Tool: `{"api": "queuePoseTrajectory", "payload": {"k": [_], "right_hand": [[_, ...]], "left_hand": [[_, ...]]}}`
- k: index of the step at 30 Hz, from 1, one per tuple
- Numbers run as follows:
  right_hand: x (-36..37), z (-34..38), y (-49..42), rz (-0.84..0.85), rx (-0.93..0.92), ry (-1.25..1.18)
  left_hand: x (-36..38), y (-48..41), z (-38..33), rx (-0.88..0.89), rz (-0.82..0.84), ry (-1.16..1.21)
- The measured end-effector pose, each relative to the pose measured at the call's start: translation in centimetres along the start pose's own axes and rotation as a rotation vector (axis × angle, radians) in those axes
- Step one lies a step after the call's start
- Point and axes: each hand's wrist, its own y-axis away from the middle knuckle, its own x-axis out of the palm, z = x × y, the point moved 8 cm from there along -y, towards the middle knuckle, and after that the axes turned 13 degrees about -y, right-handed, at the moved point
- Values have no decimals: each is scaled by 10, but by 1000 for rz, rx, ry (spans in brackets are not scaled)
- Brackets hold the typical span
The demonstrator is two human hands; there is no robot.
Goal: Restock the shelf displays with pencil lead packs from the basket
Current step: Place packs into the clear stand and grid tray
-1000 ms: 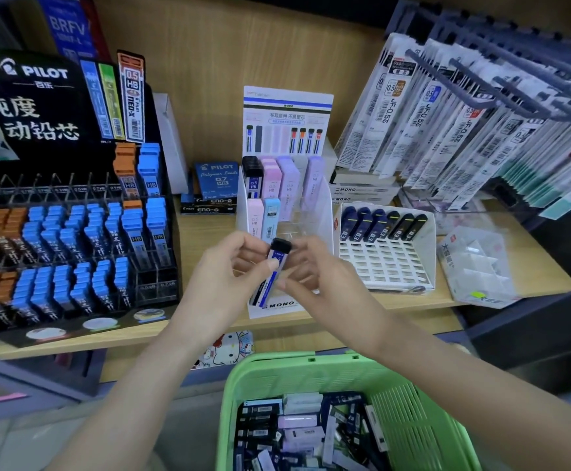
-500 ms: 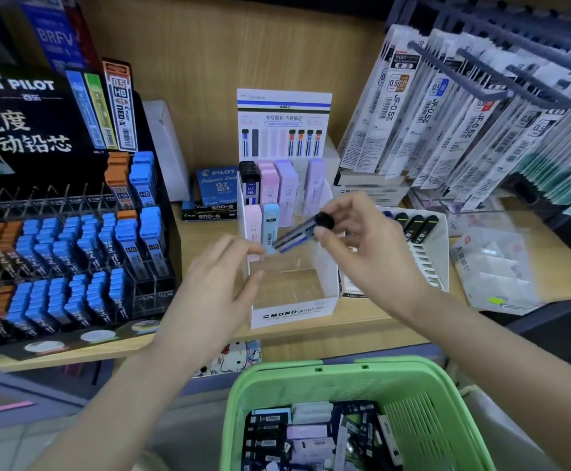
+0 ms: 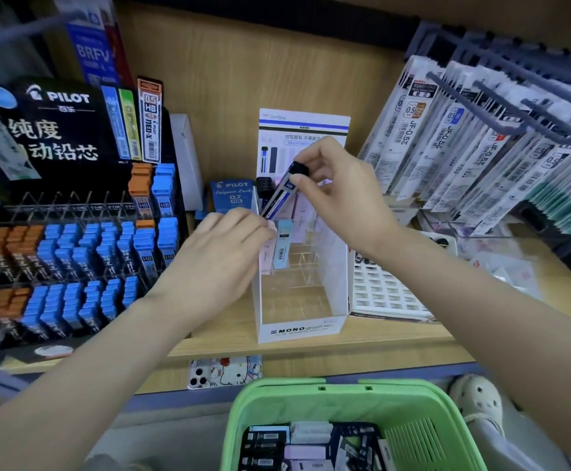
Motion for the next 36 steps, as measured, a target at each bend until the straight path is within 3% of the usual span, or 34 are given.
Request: {"api": "queuePoseTrajectory", "payload": {"k": [6, 14, 17, 25, 29, 36], "right_hand": [[10, 10, -7, 95, -71, 81], [17, 2, -8, 192, -9, 173], [16, 2, -14, 162, 16, 154], [26, -2, -19, 202, 75, 93], [33, -4, -18, 248, 1, 279], [31, 2, 1, 234, -135, 358]], "left_hand": [[-7, 12, -22, 114, -28, -39], [4, 15, -8, -97, 95, 70], [11, 9, 6, -232, 182, 245], [17, -5, 27, -487, 55, 501], [31, -1, 30, -629, 47, 664], [37, 7, 35, -637, 119, 515]]}}
